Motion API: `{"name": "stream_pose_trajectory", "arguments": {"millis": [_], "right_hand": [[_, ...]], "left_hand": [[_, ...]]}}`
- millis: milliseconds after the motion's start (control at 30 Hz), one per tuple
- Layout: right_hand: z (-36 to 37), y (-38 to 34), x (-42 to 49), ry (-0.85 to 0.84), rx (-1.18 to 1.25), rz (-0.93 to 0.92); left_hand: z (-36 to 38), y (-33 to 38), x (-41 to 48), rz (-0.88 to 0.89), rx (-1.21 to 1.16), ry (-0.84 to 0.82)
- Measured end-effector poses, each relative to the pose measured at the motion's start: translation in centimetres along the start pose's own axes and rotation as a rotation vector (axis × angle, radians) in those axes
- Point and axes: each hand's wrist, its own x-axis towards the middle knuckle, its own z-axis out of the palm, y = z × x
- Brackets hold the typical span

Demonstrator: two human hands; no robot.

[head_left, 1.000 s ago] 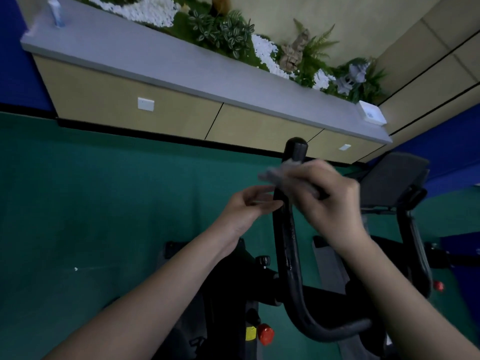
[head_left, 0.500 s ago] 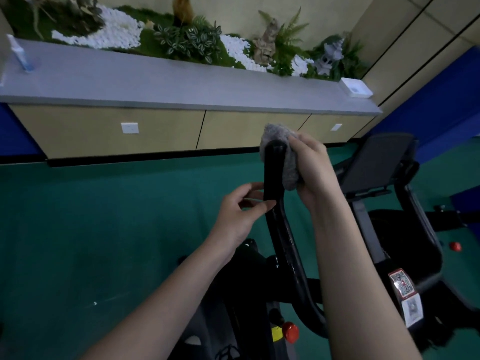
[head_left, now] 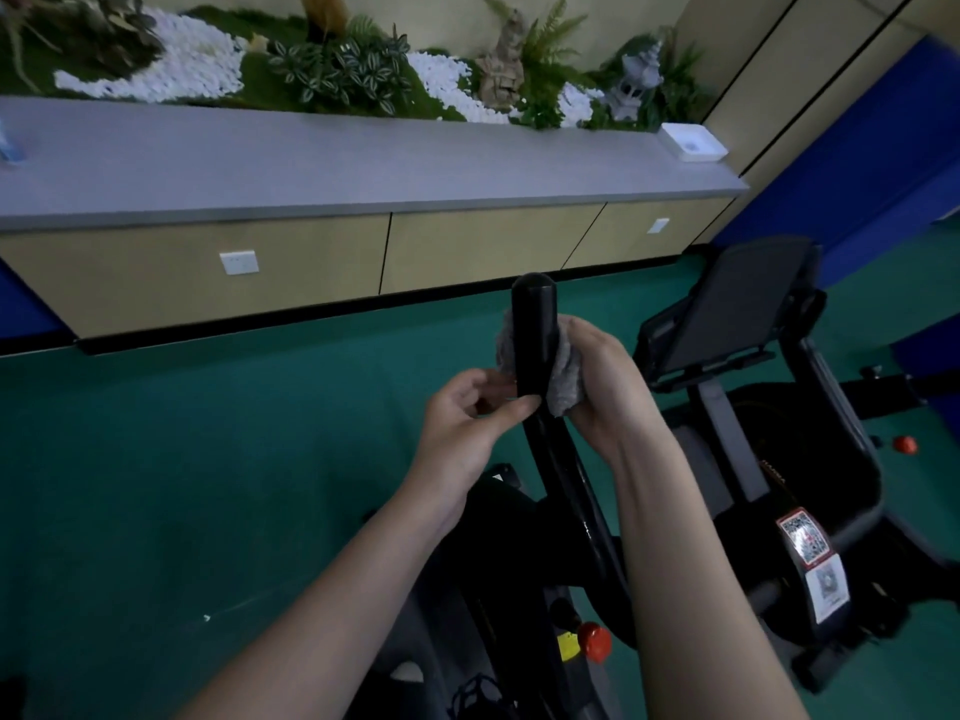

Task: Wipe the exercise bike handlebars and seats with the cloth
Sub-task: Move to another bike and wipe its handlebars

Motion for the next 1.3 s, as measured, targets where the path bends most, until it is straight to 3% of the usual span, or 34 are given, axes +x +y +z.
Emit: {"name": "stream_pose_trajectory", "arguments": {"millis": [67,167,333,467,600,700,867,933,1033,1133,1300], "right_hand": [[0.1,0.5,-1.1,0.062,-0.072,-0.048],[0.3,1.3,-3.1,0.220,-0.375,-0.203],[0.0,2.5,-6.6,0.412,-0.743,-0.378],[0.0,3.2,-7.9,0.566,-0.670,-0.391],[2.5,2.2,-6.8,0.740,-0.541,-0.638],[4.7,1.6,-5.2,0.751,-0.583,-0.725],[3.4,3.1,-6.0,0.701,-0.777,-0.624],[2.3,3.9,-7.2,0.665,-0.889,-0.557],[1.3,4.3,-8.4,0.632,-0.970,-0.466],[0.8,4.0,-8.2,0.617,-0.875,-0.371],[0.4,2.9,-7.7,0.495,-0.757,-0.279]], "left_hand": [[-0.2,0.0,0.0,-0.020,0.013,-0.027],[-0.8,0.5,0.4,-0.023,0.098,-0.073],[-1.7,2.6,1.7,0.254,0.340,-0.024],[-0.5,4.4,3.3,0.345,0.406,-0.053],[0.2,4.7,4.1,0.344,0.349,-0.019],[0.2,4.8,4.4,0.349,0.276,-0.033],[0.1,5.1,4.4,0.364,0.335,-0.032],[-0.2,5.2,4.1,0.492,0.533,-0.012],[-0.5,5.4,3.9,0.950,1.046,0.004],[-0.1,5.5,3.7,1.304,1.239,-0.150],[0.2,4.8,4.2,1.381,1.397,-0.362]]}}
